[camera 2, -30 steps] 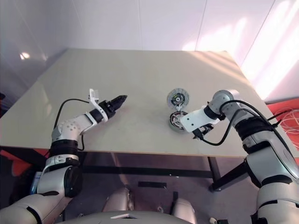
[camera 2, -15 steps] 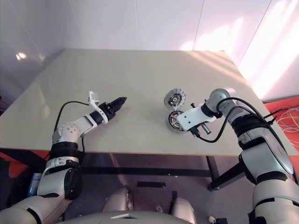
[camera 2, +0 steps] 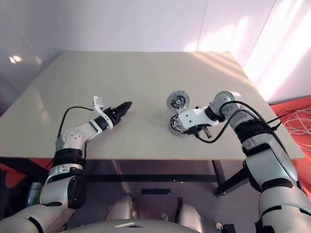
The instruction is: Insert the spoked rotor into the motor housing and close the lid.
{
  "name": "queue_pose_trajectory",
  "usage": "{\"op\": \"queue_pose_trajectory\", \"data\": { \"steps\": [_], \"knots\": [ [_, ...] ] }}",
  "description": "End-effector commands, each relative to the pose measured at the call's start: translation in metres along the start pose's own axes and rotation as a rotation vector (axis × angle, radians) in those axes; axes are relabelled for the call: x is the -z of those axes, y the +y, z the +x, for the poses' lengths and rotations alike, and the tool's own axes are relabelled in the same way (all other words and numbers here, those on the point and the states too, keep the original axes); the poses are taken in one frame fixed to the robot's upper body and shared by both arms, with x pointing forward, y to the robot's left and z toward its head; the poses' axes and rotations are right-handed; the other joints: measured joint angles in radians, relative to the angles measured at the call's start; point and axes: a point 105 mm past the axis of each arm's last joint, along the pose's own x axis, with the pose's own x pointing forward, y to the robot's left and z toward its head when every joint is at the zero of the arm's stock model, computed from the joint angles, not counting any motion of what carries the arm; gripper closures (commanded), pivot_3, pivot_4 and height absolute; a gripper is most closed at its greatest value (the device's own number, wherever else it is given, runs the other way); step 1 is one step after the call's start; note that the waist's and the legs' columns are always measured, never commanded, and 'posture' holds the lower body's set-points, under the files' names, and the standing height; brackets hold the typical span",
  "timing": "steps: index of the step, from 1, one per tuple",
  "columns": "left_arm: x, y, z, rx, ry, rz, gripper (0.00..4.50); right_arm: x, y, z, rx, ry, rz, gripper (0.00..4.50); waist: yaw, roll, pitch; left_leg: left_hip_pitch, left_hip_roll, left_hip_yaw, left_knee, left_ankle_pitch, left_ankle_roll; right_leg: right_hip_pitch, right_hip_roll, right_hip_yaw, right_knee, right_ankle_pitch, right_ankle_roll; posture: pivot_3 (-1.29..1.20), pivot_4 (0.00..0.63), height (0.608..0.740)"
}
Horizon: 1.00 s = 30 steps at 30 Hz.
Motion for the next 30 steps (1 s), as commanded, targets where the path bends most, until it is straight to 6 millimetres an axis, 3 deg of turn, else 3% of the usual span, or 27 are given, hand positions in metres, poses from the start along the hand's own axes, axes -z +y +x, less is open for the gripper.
{"op": "queue_pose_trajectory", "data": {
  "steps": [1, 9, 15, 22, 30],
  "knots": [
    [-0.012, -0.009, -0.002, 0.030, -0.050, 0.029, 1.27, -0.032, -0.028, -0.020, 0.140, -0.108, 0.030, 4.48, 0.002, 0.000, 0.000, -0.003, 0.001, 0.000, 0.000, 0.000, 0.000, -0.003, 0.001, 0.000, 0.000, 0.000, 0.000, 0.00, 0.000, 0.740],
    [-0.015, -0.004, -0.011, 0.006, -0.069, 0.032, 1.27, -0.061, -0.056, -0.020, 0.237, -0.219, 0.296, 4.48, 0.022, 0.001, 0.001, -0.012, 0.001, 0.001, 0.000, 0.001, 0.002, -0.012, 0.000, -0.001, -0.001, 0.000, 0.000, 0.00, 0.000, 0.740],
    [-0.018, 0.001, -0.018, -0.016, -0.086, 0.034, 1.27, -0.090, -0.053, -0.026, 0.160, -0.315, 0.541, 4.48, 0.028, 0.001, 0.003, -0.012, 0.001, 0.001, 0.000, 0.000, -0.001, -0.010, 0.000, -0.002, -0.002, 0.000, 0.000, 0.00, 0.000, 0.740],
    [-0.023, 0.006, -0.024, -0.043, -0.114, 0.035, 1.27, -0.124, -0.030, -0.030, 0.022, -0.356, 0.879, 4.48, 0.034, 0.001, 0.003, -0.009, 0.001, 0.000, -0.003, 0.003, -0.007, -0.009, 0.001, -0.002, -0.001, 0.000, 0.000, 0.00, 0.000, 0.740],
    [-0.022, 0.007, -0.025, -0.047, -0.120, 0.034, 1.27, -0.118, -0.048, -0.013, 0.159, -0.290, 1.183, 4.48, 0.051, 0.001, 0.003, 0.005, 0.000, 0.000, -0.026, 0.016, -0.027, -0.007, 0.002, 0.000, -0.002, 0.000, 0.000, 0.00, 0.000, 0.740]
  ]
}}
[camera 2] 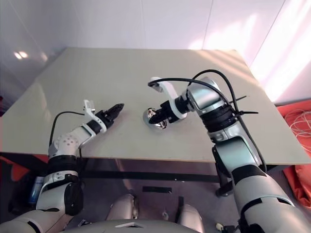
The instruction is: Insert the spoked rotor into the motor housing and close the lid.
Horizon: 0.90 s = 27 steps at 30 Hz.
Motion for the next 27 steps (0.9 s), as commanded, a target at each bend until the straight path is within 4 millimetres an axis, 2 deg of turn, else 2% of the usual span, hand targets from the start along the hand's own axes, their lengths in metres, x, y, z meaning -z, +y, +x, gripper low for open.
{"op": "queue_pose_trajectory", "data": {
  "steps": [1, 5, 12, 21, 27],
  "knots": [
    [-0.010, -0.009, -0.001, 0.028, -0.039, 0.032, 1.27, -0.020, -0.005, -0.008, 0.091, -0.077, 0.029, 4.48, 0.002, 0.000, 0.000, 0.000, 0.000, 0.000, 0.000, 0.000, -0.001, 0.000, 0.001, 0.000, 0.000, 0.000, 0.000, 0.00, 0.000, 0.740],
    [-0.010, -0.009, -0.004, 0.021, -0.041, 0.035, 1.27, -0.021, -0.017, 0.001, 0.179, -0.072, 0.097, 4.48, 0.008, 0.000, 0.000, -0.001, 0.001, -0.001, -0.001, 0.001, -0.002, -0.001, 0.003, 0.000, -0.001, 0.002, 0.004, 0.00, 0.000, 0.740],
    [-0.013, -0.006, -0.009, 0.007, -0.051, 0.038, 1.27, -0.023, -0.020, 0.011, 0.220, -0.055, 0.164, 4.48, 0.011, 0.000, 0.000, -0.001, 0.003, -0.002, -0.004, 0.003, -0.005, -0.001, 0.007, 0.001, -0.001, 0.003, 0.004, 0.00, 0.000, 0.740],
    [-0.011, -0.007, -0.009, 0.011, -0.049, 0.044, 1.27, -0.032, -0.009, 0.022, 0.187, -0.074, 0.218, 4.48, 0.019, 0.000, 0.000, 0.000, 0.003, -0.003, -0.005, 0.006, -0.010, -0.001, 0.008, 0.001, 0.000, 0.003, 0.004, 0.00, 0.000, 0.740],
    [-0.012, -0.008, -0.007, 0.012, -0.053, 0.045, 1.27, -0.032, -0.010, 0.024, 0.219, -0.081, 0.227, 4.48, 0.018, 0.000, 0.000, 0.001, 0.004, -0.003, -0.006, 0.007, -0.012, -0.002, 0.012, 0.002, 0.000, 0.003, 0.004, 0.00, 0.000, 0.740]
  ]
}}
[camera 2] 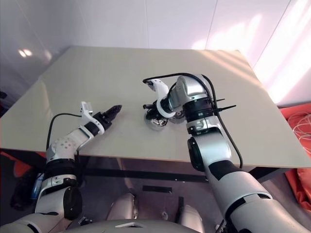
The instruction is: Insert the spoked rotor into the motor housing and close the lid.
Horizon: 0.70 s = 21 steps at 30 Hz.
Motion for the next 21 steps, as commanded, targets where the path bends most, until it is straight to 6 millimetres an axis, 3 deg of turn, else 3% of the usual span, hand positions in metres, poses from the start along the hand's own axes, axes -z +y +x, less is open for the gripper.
{"op": "queue_pose_trajectory", "data": {
  "steps": [1, 8, 9, 14, 20, 21],
  "knots": [
    [-0.011, -0.011, 0.001, 0.040, -0.037, 0.027, 1.27, -0.013, 0.010, -0.008, 0.004, -0.047, -0.022, 4.48, 0.000, 0.000, 0.000, 0.000, 0.000, 0.000, 0.000, 0.000, 0.000, 0.000, 0.001, 0.000, 0.000, 0.000, 0.000, 0.00, 0.000, 0.740],
    [-0.011, -0.013, 0.001, 0.046, -0.040, 0.030, 1.27, -0.011, 0.015, -0.003, 0.001, -0.045, -0.020, 4.48, 0.000, 0.000, 0.000, 0.000, 0.000, 0.000, 0.000, 0.001, -0.001, 0.000, 0.001, 0.000, 0.000, 0.001, -0.001, 0.00, 0.000, 0.740],
    [-0.011, -0.013, 0.001, 0.049, -0.041, 0.031, 1.27, -0.011, 0.015, -0.002, 0.002, -0.045, -0.022, 3.80, 0.000, 0.000, 0.000, 0.001, 0.000, 0.000, 0.000, 0.001, -0.002, 0.000, 0.001, 0.000, 0.000, 0.001, -0.001, 0.00, 0.000, 0.740],
    [-0.012, -0.013, 0.000, 0.050, -0.044, 0.035, 1.27, -0.014, 0.014, -0.004, 0.032, -0.063, -0.019, 2.29, 0.001, 0.000, 0.000, 0.001, 0.000, 0.000, 0.000, 0.001, -0.002, 0.000, 0.001, 0.000, 0.000, 0.001, -0.001, 0.00, 0.000, 0.740],
    [-0.013, -0.013, 0.000, 0.049, -0.045, 0.037, 1.27, -0.022, 0.019, -0.009, 0.023, -0.091, -0.022, 0.14, 0.002, 0.000, 0.000, 0.001, 0.000, 0.000, 0.000, 0.001, -0.002, 0.000, 0.001, 0.000, 0.000, 0.001, -0.001, 0.00, 0.000, 0.740],
    [-0.013, -0.013, 0.000, 0.050, -0.044, 0.037, 1.27, -0.025, 0.022, -0.012, 0.011, -0.100, -0.026, 0.04, 0.002, 0.000, 0.000, 0.001, 0.000, 0.000, 0.000, 0.001, -0.002, 0.000, 0.001, 0.000, 0.000, 0.001, -0.001, 0.00, 0.000, 0.740]
  ]
}}
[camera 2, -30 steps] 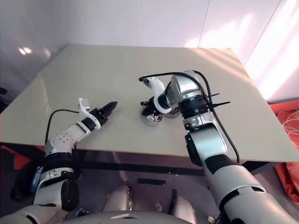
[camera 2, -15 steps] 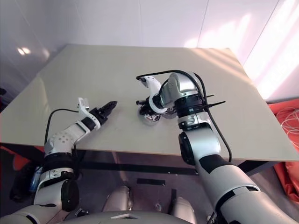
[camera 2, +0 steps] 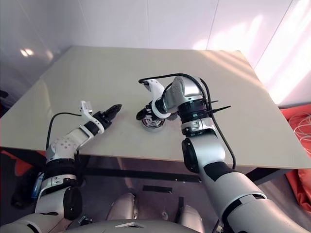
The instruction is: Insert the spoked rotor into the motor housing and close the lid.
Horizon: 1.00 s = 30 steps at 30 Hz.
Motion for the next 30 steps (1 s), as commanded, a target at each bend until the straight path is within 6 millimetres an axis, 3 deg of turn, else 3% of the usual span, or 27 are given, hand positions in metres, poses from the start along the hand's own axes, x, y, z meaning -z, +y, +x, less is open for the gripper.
{"op": "queue_pose_trajectory", "data": {
  "steps": [1, 6, 9, 11, 12, 14, 16, 18, 19, 22, 24, 26, 28, 30],
  "knots": [
    [-0.012, -0.011, 0.001, 0.041, -0.037, 0.029, 1.27, -0.026, 0.017, -0.021, -0.015, -0.095, -0.052, 0.04, 0.000, 0.000, 0.000, 0.000, 0.000, 0.000, 0.000, 0.000, 0.000, 0.000, 0.000, 0.000, 0.000, 0.000, 0.000, 0.00, 0.000, 0.740],
    [-0.008, -0.013, 0.005, 0.051, -0.014, 0.041, 1.27, -0.062, 0.044, -0.056, -0.166, -0.255, -0.127, 0.04, 0.000, 0.000, 0.000, 0.000, 0.000, 0.000, 0.000, 0.000, 0.000, -0.001, 0.000, 0.000, 0.000, 0.000, 0.000, 0.00, 0.000, 0.740],
    [-0.006, -0.016, 0.008, 0.059, 0.007, 0.066, 1.27, -0.092, 0.045, -0.093, -0.247, -0.482, -0.226, 0.04, 0.004, 0.000, 0.000, 0.000, 0.000, 0.000, 0.000, 0.000, 0.000, 0.000, 0.000, 0.000, -0.001, 0.000, 0.000, 0.00, 0.000, 0.740],
    [-0.005, -0.019, 0.009, 0.064, 0.025, 0.098, 1.27, -0.110, 0.027, -0.118, -0.184, -0.670, -0.357, 0.04, 0.007, -0.001, 0.000, -0.001, 0.000, 0.000, 0.000, 0.000, 0.000, 0.002, -0.002, -0.001, -0.001, 0.000, 0.000, 0.00, 0.000, 0.740],
    [-0.004, -0.021, 0.010, 0.066, 0.040, 0.132, 1.27, -0.117, 0.000, -0.131, -0.047, -0.766, -0.443, 0.04, 0.009, -0.001, 0.000, -0.001, 0.000, 0.000, 0.001, 0.000, 0.000, 0.002, -0.003, -0.001, -0.001, 0.001, 0.001, 0.00, 0.000, 0.740],
    [-0.003, -0.023, 0.011, 0.068, 0.059, 0.175, 1.27, -0.121, -0.034, -0.146, 0.134, -0.833, -0.553, 0.04, 0.017, -0.003, -0.001, -0.001, 0.000, 0.000, 0.003, 0.000, 0.000, 0.005, -0.003, -0.002, -0.002, 0.001, 0.002, 0.00, 0.000, 0.740],
    [-0.002, -0.026, 0.013, 0.073, 0.081, 0.216, 1.27, -0.112, -0.078, -0.158, 0.328, -0.835, -0.648, 0.04, 0.019, -0.003, -0.001, -0.001, -0.001, 0.000, 0.004, 0.000, 0.000, 0.006, -0.003, -0.002, -0.002, 0.002, 0.003, 0.00, 0.000, 0.740],
    [-0.001, -0.029, 0.016, 0.075, 0.106, 0.268, 1.27, -0.087, -0.119, -0.164, 0.385, -0.801, -0.622, 0.41, 0.019, -0.003, -0.001, -0.001, -0.001, 0.000, 0.006, 0.000, 0.000, 0.006, -0.003, -0.001, -0.001, 0.002, 0.003, 0.00, 0.000, 0.740],
    [-0.001, -0.030, 0.018, 0.077, 0.116, 0.289, 1.27, -0.073, -0.140, -0.163, 0.451, -0.762, -0.637, 0.68, 0.019, -0.003, -0.001, -0.001, 0.000, 0.000, 0.006, 0.000, 0.001, 0.007, -0.003, -0.001, -0.001, 0.002, 0.003, 0.00, 0.000, 0.740],
    [-0.001, -0.031, 0.021, 0.079, 0.135, 0.326, 1.27, -0.045, -0.173, -0.157, 0.563, -0.669, -0.690, 1.70, 0.012, -0.002, -0.001, -0.001, -0.001, 0.001, 0.008, -0.001, 0.001, 0.006, -0.002, -0.001, 0.000, 0.002, 0.002, 0.00, 0.000, 0.740],
    [0.001, -0.036, 0.026, 0.093, 0.156, 0.375, 1.27, -0.009, -0.198, -0.139, 0.614, -0.519, -0.764, 2.37, 0.004, -0.002, -0.001, -0.002, -0.001, 0.002, 0.008, -0.001, 0.002, 0.005, -0.001, -0.001, 0.001, 0.003, 0.001, 0.00, 0.000, 0.740],
    [0.003, -0.042, 0.029, 0.109, 0.174, 0.430, 1.27, 0.018, -0.203, -0.122, 0.568, -0.442, -0.796, 3.12, 0.001, -0.002, -0.001, -0.001, -0.001, 0.002, 0.009, -0.001, 0.003, 0.007, -0.001, -0.002, 0.000, 0.003, 0.001, 0.00, 0.000, 0.740],
    [0.005, -0.045, 0.029, 0.122, 0.196, 0.484, 1.27, 0.032, -0.193, -0.106, 0.471, -0.413, -0.820, 3.78, -0.006, -0.001, -0.001, 0.000, -0.001, 0.003, 0.011, -0.003, 0.005, 0.006, -0.001, -0.001, 0.000, 0.001, -0.004, 0.00, 0.000, 0.740],
    [0.008, -0.046, 0.028, 0.133, 0.216, 0.521, 1.27, 0.039, -0.180, -0.094, 0.397, -0.418, -0.835, 3.78, -0.016, 0.001, -0.001, -0.001, 0.001, 0.003, 0.013, -0.005, 0.009, 0.005, 0.000, -0.001, 0.001, 0.002, -0.006, 0.00, 0.000, 0.740]
  ]
}}
